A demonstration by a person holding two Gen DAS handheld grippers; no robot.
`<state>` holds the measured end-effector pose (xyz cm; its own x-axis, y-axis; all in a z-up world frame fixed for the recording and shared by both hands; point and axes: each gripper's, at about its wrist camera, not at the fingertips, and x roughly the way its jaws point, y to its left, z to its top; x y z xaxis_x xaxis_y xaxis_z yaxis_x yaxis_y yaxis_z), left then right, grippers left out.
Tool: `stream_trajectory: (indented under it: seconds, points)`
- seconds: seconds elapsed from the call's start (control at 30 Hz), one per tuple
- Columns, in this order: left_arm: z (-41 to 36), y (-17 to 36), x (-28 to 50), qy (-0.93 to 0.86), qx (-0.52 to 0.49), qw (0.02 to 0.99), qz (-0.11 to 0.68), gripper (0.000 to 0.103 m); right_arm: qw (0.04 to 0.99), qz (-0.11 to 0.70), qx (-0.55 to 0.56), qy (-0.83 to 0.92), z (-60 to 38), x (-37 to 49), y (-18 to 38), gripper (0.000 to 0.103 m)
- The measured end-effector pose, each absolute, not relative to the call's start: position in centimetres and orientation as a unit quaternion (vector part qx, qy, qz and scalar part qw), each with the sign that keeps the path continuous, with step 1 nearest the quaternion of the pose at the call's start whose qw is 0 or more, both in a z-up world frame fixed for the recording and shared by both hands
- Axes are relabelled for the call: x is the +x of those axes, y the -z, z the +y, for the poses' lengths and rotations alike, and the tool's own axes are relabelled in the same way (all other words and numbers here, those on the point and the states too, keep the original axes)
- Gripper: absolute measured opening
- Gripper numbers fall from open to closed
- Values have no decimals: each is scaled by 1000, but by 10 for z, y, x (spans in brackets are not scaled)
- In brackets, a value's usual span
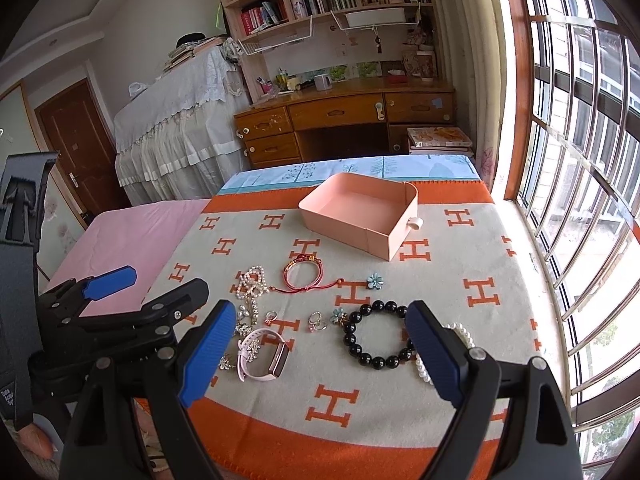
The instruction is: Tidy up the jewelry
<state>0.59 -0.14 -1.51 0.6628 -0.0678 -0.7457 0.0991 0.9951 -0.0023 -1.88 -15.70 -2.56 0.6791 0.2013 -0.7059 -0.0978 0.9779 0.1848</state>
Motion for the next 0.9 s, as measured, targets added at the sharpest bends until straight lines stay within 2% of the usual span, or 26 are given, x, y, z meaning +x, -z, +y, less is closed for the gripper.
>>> stream_trajectory:
  seconds: [0.23, 0.3, 0.4, 0.53, 0.6, 0.77, 0.9]
  points:
    - [-6, 3, 24, 53, 41, 918, 392, 95, 914, 393, 25, -94, -154, -8, 21, 87]
    - [-6, 3, 35, 58, 47, 915, 396, 95, 916, 391, 6, -88, -156, -2, 17, 78]
    - [-6, 7, 58, 93, 50, 904, 414, 95, 908, 410, -13, -91, -164, 18, 19, 72]
    - [-14, 17, 89, 134, 76, 887, 435, 95, 875, 474, -13, -95, -184, 56, 40, 61]
    - [-15, 29, 109, 138, 82, 872, 463, 95, 853, 513, -7, -97, -196, 74, 60, 52]
    - [-17, 70, 153, 138, 94, 829, 534, 95, 801, 592, 11, -89, -217, 104, 114, 43]
    - [-20, 102, 179, 140, 100, 807, 566, 95, 776, 624, 5, -92, -217, 110, 143, 36]
